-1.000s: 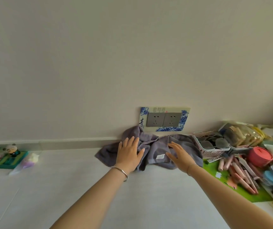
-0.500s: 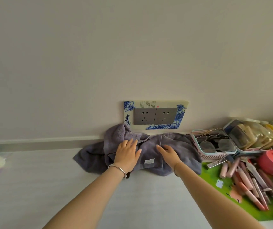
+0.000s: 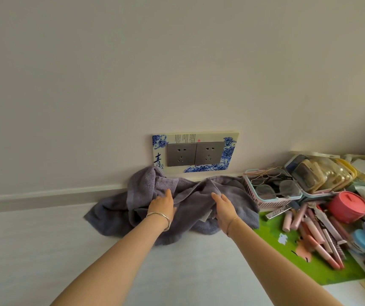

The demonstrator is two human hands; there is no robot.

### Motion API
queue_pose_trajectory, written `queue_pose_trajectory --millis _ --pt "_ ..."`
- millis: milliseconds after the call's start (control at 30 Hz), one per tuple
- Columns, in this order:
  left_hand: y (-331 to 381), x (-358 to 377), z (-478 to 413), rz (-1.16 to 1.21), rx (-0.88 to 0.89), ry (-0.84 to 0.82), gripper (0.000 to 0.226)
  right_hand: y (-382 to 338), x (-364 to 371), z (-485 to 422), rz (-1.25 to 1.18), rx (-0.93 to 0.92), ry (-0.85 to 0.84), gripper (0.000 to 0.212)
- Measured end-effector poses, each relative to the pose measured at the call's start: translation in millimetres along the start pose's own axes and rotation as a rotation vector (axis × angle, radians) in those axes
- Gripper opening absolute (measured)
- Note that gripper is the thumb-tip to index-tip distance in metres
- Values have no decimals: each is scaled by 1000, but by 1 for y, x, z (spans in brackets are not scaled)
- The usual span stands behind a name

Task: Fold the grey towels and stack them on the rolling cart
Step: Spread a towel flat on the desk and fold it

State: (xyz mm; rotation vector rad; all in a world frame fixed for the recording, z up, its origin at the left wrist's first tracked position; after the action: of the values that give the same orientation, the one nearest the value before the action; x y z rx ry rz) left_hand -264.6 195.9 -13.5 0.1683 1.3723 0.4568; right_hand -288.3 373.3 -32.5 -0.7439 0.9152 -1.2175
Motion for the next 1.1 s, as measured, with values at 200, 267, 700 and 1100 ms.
queue_pose_trajectory --millis 200,267,700,1100 --pt "24 -4 42 579 120 -209 19 13 4 31 -156 143 -19 53" --pt "31 -15 57 688 158 -217 20 10 11 47 -209 141 -57 71" --pt "6 -101 166 1239 -49 -530 34 -50 6 205 140 -175 -183 42" --pt "-10 -4 197 812 56 -298 40 101 -123 240 447 48 273 26"
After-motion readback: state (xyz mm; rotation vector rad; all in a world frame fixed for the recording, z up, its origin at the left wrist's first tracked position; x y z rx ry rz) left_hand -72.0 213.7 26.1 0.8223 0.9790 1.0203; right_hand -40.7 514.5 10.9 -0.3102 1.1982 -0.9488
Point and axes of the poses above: each hand's wrist, its own z-axis away from the middle knuckle, its own x-axis out of the palm, y = z × x, the point moved 4 cm from there along -z, towards the middle knuckle, and after that the axes turned 12 degrees about z, right-handed, at the moved point
